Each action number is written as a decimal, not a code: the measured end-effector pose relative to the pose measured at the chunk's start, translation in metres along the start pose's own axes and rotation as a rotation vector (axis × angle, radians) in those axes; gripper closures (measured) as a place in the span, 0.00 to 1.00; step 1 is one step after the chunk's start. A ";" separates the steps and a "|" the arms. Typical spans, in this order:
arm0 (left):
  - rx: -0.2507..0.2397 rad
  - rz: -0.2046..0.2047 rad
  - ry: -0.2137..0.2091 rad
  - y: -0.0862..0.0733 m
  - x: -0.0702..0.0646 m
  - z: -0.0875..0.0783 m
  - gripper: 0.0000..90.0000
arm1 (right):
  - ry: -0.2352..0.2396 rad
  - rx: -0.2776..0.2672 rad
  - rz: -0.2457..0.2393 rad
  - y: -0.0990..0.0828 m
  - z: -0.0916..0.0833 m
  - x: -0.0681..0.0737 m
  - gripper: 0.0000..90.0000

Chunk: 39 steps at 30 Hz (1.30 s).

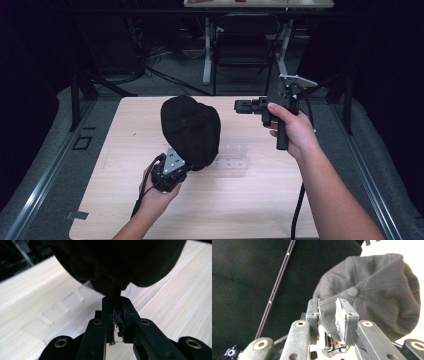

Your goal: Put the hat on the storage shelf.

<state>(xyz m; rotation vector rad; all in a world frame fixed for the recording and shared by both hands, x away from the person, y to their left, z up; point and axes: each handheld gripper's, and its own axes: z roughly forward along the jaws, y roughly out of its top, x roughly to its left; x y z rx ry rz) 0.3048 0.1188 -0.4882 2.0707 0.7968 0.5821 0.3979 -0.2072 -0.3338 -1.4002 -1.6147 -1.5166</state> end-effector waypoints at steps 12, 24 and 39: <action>0.003 -0.045 0.015 -0.021 0.007 -0.001 0.85 | -0.078 -0.006 -0.029 -0.005 -0.011 -0.007 0.79; -0.038 -0.149 -0.031 -0.038 0.014 -0.016 0.56 | -0.200 -0.005 -0.081 -0.018 -0.022 -0.015 0.79; -0.042 -0.175 -0.032 -0.066 0.016 -0.028 0.51 | -0.353 -0.037 -0.217 -0.052 -0.034 -0.019 0.77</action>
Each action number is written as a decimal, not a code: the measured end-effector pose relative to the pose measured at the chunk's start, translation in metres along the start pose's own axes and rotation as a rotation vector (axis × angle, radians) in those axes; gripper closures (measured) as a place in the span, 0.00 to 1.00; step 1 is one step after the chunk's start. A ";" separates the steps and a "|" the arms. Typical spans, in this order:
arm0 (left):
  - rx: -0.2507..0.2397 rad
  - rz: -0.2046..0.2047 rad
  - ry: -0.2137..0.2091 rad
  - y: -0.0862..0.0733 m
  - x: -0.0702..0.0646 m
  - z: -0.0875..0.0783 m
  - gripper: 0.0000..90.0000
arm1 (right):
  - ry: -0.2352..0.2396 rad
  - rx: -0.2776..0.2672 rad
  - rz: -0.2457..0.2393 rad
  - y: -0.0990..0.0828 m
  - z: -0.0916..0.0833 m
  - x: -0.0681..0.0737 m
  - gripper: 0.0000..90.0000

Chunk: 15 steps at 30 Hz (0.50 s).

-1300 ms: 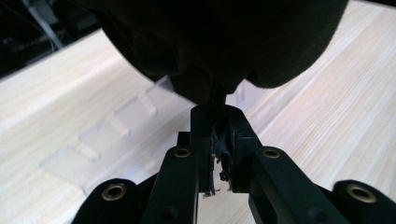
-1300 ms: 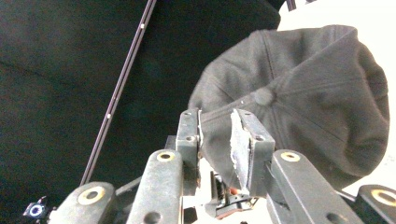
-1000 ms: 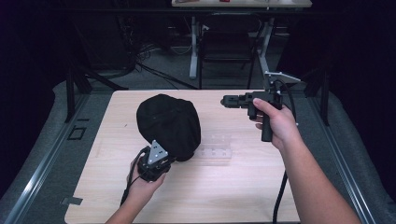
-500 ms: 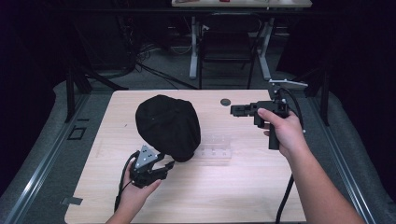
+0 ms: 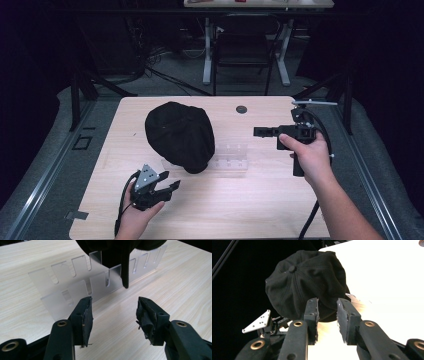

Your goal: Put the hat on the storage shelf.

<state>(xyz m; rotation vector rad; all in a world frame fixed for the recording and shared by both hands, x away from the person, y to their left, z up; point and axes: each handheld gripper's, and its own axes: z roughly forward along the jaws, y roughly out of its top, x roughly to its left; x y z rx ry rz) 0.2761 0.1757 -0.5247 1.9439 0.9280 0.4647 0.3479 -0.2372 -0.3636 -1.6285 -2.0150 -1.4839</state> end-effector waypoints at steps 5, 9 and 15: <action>0.028 0.023 0.001 -0.010 0.002 0.003 0.50 | -0.016 -0.011 -0.011 -0.013 -0.003 -0.009 0.76; 0.038 0.024 0.014 -0.015 0.005 0.006 0.50 | -0.080 0.001 -0.061 -0.028 -0.003 -0.015 0.76; 0.054 -0.015 0.027 -0.020 0.008 0.009 0.50 | -0.107 0.017 -0.090 -0.046 0.001 -0.020 0.75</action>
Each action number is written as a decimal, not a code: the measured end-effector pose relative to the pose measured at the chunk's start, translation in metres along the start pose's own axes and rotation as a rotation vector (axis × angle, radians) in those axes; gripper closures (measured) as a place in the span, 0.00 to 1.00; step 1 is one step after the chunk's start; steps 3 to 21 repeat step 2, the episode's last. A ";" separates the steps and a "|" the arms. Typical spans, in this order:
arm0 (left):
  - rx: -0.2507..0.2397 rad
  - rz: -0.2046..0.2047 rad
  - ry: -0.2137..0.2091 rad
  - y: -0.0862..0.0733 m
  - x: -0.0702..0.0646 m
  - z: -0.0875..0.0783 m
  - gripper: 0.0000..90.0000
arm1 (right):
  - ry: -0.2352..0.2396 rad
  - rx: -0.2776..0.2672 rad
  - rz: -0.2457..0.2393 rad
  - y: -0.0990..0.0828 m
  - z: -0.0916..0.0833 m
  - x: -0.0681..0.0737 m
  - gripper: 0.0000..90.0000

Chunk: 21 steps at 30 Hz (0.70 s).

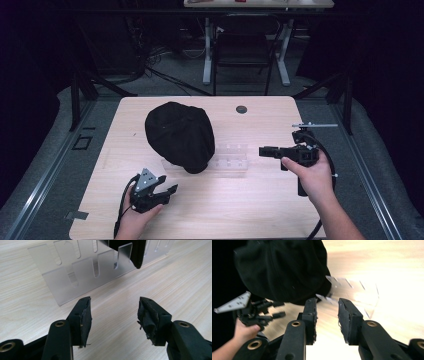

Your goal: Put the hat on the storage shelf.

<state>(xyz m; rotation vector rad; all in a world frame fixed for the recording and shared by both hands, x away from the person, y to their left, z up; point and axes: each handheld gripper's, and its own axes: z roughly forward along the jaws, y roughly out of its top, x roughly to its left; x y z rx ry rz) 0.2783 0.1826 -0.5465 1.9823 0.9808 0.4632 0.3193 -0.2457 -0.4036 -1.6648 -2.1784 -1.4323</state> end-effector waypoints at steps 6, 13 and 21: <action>-0.001 0.002 0.006 0.000 -0.001 0.000 0.49 | -0.011 -0.004 -0.008 -0.007 0.001 -0.002 0.75; -0.001 0.002 0.006 0.000 -0.001 0.000 0.49 | -0.011 -0.004 -0.008 -0.007 0.001 -0.002 0.75; -0.001 0.002 0.006 0.000 -0.001 0.000 0.49 | -0.011 -0.004 -0.008 -0.007 0.001 -0.002 0.75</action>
